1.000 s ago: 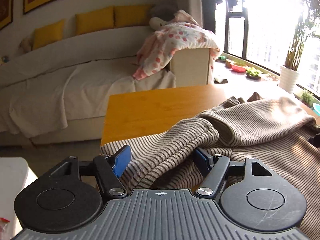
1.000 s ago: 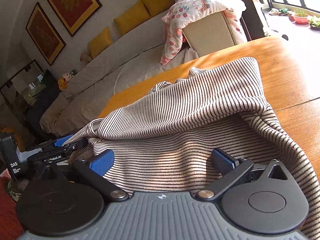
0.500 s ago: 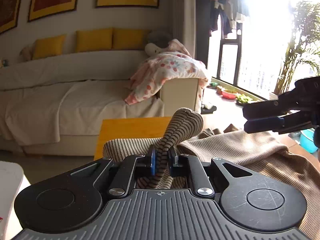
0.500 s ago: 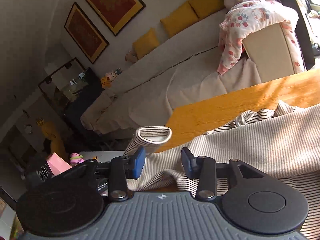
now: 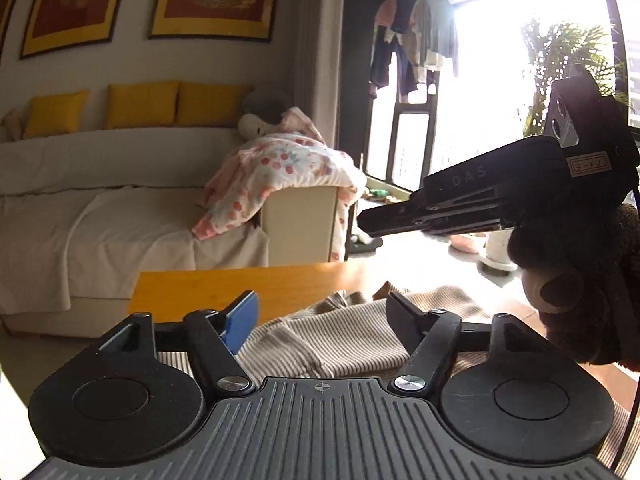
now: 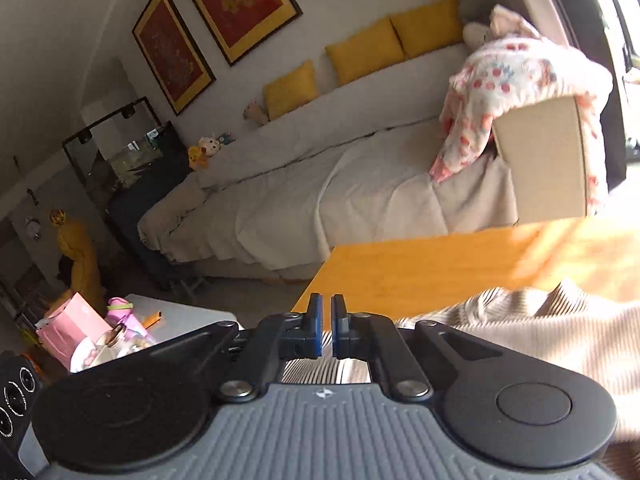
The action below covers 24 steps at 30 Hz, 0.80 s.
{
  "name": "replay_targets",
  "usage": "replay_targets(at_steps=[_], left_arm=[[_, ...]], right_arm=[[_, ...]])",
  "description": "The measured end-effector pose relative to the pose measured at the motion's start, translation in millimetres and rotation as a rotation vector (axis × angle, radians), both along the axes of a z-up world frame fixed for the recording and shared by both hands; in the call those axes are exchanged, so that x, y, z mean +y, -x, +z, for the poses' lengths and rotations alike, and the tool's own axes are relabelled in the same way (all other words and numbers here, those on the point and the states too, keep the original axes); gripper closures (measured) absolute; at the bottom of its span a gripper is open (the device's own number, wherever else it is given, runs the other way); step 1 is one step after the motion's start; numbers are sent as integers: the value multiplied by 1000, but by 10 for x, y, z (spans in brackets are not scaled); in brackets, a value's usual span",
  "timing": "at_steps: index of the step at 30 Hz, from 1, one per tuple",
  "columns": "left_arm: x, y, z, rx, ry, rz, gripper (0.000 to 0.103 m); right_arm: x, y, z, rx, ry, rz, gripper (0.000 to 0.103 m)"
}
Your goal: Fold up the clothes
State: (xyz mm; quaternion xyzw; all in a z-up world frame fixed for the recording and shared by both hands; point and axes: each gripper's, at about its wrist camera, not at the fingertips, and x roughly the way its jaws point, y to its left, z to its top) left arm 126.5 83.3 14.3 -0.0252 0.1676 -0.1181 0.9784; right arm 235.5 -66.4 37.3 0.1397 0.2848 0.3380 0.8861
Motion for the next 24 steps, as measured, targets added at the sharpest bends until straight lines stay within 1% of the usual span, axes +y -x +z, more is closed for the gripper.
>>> replay_targets(at_steps=[3, 4, 6, 9, 11, 12, 13, 14, 15, 16, 17, 18, 19, 20, 21, 23, 24], left_arm=[[-18, -68, -6, 4, -16, -3, 17], [-32, -102, -43, 17, -29, -11, 17], [-84, -158, -137, 47, -83, -25, 17], [-145, -216, -342, 102, -201, -31, 17], [-136, -251, -482, 140, -258, -12, 17], [-124, -274, -528, 151, -278, 7, 19], [-84, -299, -583, 164, -300, 42, 31], [-52, -312, -605, 175, -303, 60, 40], [2, -313, -608, 186, -277, 64, 53], [57, -315, -610, 196, -249, 66, 54], [112, -316, -611, 207, -222, 69, 54], [140, -294, -601, 206, -212, 66, 54], [153, -277, -594, 201, -209, 65, 53], [162, -259, -584, 197, -202, 60, 52], [170, -242, -574, 193, -194, 56, 52], [201, -196, -538, 188, -160, 52, 47], [222, -169, -510, 182, -141, 55, 39]], right_arm=[[-375, -27, 251, -92, 28, -81, 100], [-471, -41, 266, -86, 26, -90, 100], [-659, -69, 290, -71, 21, -107, 100], [-673, 9, 140, -48, 66, -81, 99], [-606, 70, -8, -19, 94, -45, 95], [-557, 89, -68, -6, 98, -29, 90], [-496, 101, -144, 14, 98, -11, 83], [-420, 101, -223, 48, 87, 12, 79], [-343, 100, -301, 82, 76, 35, 71], [-261, 75, -385, 140, 49, 53, 63], [-177, 50, -468, 199, 21, 71, 59], [-99, 16, -550, 261, -5, 81, 50], [-27, -28, -624, 313, -29, 80, 45], [45, -73, -696, 365, -53, 79, 45], [126, -109, -767, 390, -62, 72, 45], [290, -180, -907, 438, -80, 59, 45], [366, -201, -940, 427, -68, 58, 53]])
